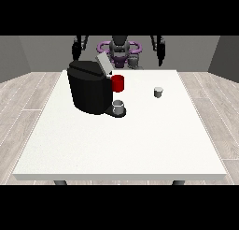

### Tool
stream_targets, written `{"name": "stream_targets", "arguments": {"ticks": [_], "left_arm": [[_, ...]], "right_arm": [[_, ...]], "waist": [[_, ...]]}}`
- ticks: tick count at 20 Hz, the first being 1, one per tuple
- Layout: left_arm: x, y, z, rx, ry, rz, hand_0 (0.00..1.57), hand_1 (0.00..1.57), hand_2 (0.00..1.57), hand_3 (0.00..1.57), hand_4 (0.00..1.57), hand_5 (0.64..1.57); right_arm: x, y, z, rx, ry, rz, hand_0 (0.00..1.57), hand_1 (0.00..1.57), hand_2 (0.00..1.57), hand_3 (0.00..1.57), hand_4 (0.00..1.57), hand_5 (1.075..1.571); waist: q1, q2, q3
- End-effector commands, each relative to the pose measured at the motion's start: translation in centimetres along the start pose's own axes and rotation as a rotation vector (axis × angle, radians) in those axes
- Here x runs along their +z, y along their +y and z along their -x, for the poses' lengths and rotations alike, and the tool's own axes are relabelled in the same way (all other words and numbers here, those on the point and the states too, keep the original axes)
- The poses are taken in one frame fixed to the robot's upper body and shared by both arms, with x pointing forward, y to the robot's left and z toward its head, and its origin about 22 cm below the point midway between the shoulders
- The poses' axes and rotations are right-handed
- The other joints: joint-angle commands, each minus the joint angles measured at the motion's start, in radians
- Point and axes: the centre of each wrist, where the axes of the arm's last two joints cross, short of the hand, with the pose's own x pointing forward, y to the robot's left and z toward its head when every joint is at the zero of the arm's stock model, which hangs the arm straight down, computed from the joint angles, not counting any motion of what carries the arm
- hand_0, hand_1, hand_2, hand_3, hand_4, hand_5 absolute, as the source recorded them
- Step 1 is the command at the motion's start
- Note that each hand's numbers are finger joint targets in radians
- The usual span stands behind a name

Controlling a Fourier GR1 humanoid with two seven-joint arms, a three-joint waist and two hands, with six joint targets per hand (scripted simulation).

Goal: Insert the coffee pod into the coffee machine and close the lid

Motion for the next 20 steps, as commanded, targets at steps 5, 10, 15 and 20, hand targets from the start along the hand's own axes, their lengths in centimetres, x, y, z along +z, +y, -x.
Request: {"name": "stream_targets", "arguments": {"ticks": [5,10,15,20], "left_arm": [[1.6,4.5,2.0,-0.172,-0.048,0.137,0.00,0.00,0.00,0.00,0.00,1.571],[0.3,8.5,-0.7,-0.359,-0.085,0.195,0.00,0.00,0.00,0.00,0.00,1.571],[-3.9,11.8,-4.0,-0.496,-0.069,0.151,0.00,0.00,0.00,0.00,0.00,1.571],[-6.2,11.7,-3.5,-0.536,0.025,0.165,0.00,0.00,0.00,0.00,0.00,1.571]], "right_arm": [[0.4,-0.6,0.6,-0.011,0.019,-0.038,0.00,0.00,0.00,0.00,0.00,1.571],[0.6,-0.6,0.9,0.151,-0.036,0.110,0.00,0.00,0.00,0.00,0.00,1.571],[-1.9,2.0,-1.1,0.147,-0.136,0.093,0.00,0.00,0.00,0.00,0.00,1.571],[-2.4,3.5,-2.8,0.157,-0.115,0.012,0.00,0.00,0.00,0.00,0.00,1.571]], "waist": [[-0.018,-0.012,0.0210],[-0.038,-0.006,0.0210],[-0.103,0.120,0.0212],[-0.144,0.109,0.0210]]}}
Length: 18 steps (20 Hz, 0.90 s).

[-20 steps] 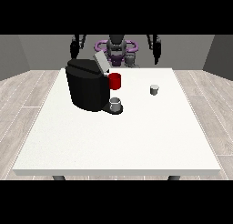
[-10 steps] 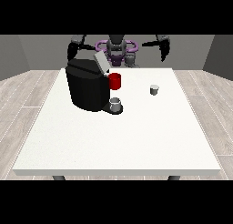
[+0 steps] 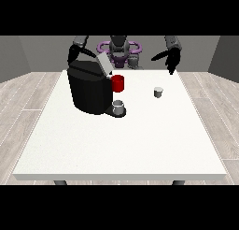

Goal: Insert the coffee pod into the coffee machine and close the lid

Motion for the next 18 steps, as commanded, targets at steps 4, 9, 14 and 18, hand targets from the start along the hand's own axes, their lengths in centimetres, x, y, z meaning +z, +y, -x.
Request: {"name": "stream_targets", "arguments": {"ticks": [4,9,14,18], "left_arm": [[-2.3,4.8,-0.5,-0.167,0.063,0.015,0.00,0.00,0.00,0.00,0.00,1.571],[-3.5,3.9,1.4,-0.205,0.100,0.032,0.00,0.00,0.00,0.00,0.00,1.571],[-4.0,3.0,1.9,-0.277,0.139,0.084,0.00,0.00,0.00,0.00,0.00,1.571],[-5.9,1.7,1.2,-0.335,0.081,0.025,0.26,0.26,0.59,0.25,0.00,1.571]], "right_arm": [[-1.3,3.1,-1.5,-0.059,-0.055,-0.014,0.00,0.00,0.00,0.00,0.00,1.571],[-2.5,3.0,-2.9,-0.014,-0.031,-0.021,0.00,0.00,0.00,0.00,0.00,1.571],[-2.6,3.2,-0.6,-0.077,0.008,-0.042,0.00,0.00,0.00,0.00,0.00,1.571],[-4.6,2.9,-1.6,-0.039,-0.020,-0.015,0.00,0.00,0.00,0.00,0.00,1.571]], "waist": [[-0.050,0.114,0.0002],[-0.059,0.141,-0.0002],[-0.033,0.138,0.0003],[-0.023,0.168,0.0001]]}}
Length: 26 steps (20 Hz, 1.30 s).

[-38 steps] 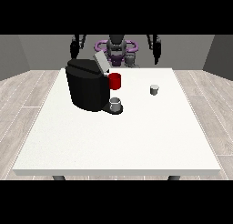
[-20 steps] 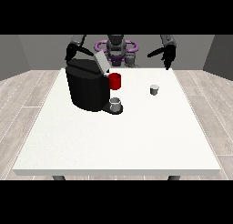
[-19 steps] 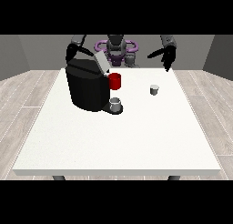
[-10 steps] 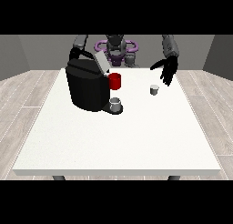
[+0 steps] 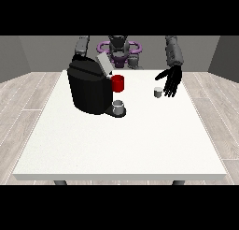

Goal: Insert the coffee pod into the coffee machine and close the lid

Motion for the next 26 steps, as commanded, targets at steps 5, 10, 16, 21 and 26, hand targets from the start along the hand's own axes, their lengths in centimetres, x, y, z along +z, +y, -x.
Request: {"name": "stream_targets", "arguments": {"ticks": [5,10,16,21,26], "left_arm": [[-2.1,-3.2,-1.3,-0.159,-0.045,-0.054,0.84,0.84,0.92,0.76,0.30,1.571],[-3.1,-1.1,-1.8,-0.281,-0.062,-0.063,0.94,0.94,1.04,0.87,0.43,1.571],[-2.9,-2.9,-0.1,-0.393,0.042,0.079,0.91,0.91,1.04,0.89,0.33,1.571],[-2.9,-2.5,0.6,-0.446,0.037,0.131,0.73,0.73,0.96,0.85,0.39,1.571],[-3.7,-3.2,0.0,-0.427,-0.007,0.114,1.04,1.04,1.12,1.01,0.40,1.571]], "right_arm": [[-1.3,0.8,0.4,0.015,0.030,-0.011,0.00,0.00,0.00,0.00,0.00,1.571],[-1.1,1.6,1.2,0.000,-0.016,-0.028,0.00,0.00,0.00,0.00,0.00,1.571],[-0.7,2.0,1.0,0.008,0.063,-0.065,0.00,0.00,0.00,0.00,0.00,1.571],[-0.6,1.4,2.0,-0.005,0.081,-0.069,0.00,0.00,0.00,0.00,0.00,1.571],[-1.2,-1.0,3.1,0.081,0.085,0.003,0.00,0.00,0.00,0.00,0.00,1.571]], "waist": [[0.016,0.008,0.0000],[-0.012,0.051,0.0005],[-0.037,-0.010,0.0002],[-0.018,-0.022,0.0001],[-0.002,-0.018,0.0000]]}}
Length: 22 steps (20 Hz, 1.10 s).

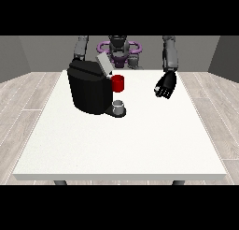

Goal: Insert the coffee pod into the coffee machine and close the lid

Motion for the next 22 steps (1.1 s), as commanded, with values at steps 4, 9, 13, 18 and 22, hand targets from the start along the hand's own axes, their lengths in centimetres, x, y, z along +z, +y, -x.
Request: {"name": "stream_targets", "arguments": {"ticks": [4,9,13,18,22], "left_arm": [[-0.7,-0.3,-0.7,0.039,-0.076,0.010,1.28,1.28,1.31,1.24,0.50,1.571],[-2.3,1.1,-3.7,0.172,-0.172,0.017,1.45,1.45,1.43,1.36,0.52,1.571],[-2.8,4.6,-4.5,0.136,-0.185,0.052,1.40,1.40,1.39,1.32,0.50,1.571],[-4.0,7.0,-6.7,0.148,-0.174,0.040,1.42,1.42,1.40,1.34,0.56,1.571],[-4.9,9.0,-10.2,0.134,-0.203,0.078,1.33,1.33,1.35,1.32,0.59,1.571]], "right_arm": [[0.6,1.8,1.4,0.046,0.078,0.049,0.00,0.00,0.00,0.00,0.00,1.571],[0.0,-0.5,3.0,0.048,0.125,0.088,0.00,0.00,0.00,0.00,0.00,1.571],[0.8,-2.1,5.2,0.072,0.135,0.075,0.00,0.00,0.00,0.00,0.00,1.571],[1.5,0.9,4.3,0.070,0.114,-0.019,0.00,0.00,0.00,0.00,0.00,1.571],[0.0,0.8,3.4,0.043,0.142,0.020,0.00,0.00,0.00,0.00,0.00,1.571]], "waist": [[0.034,-0.059,-0.0006],[0.059,-0.087,-0.0001],[0.069,-0.116,0.0003],[-0.012,-0.156,-0.0001],[0.021,-0.182,0.0001]]}}
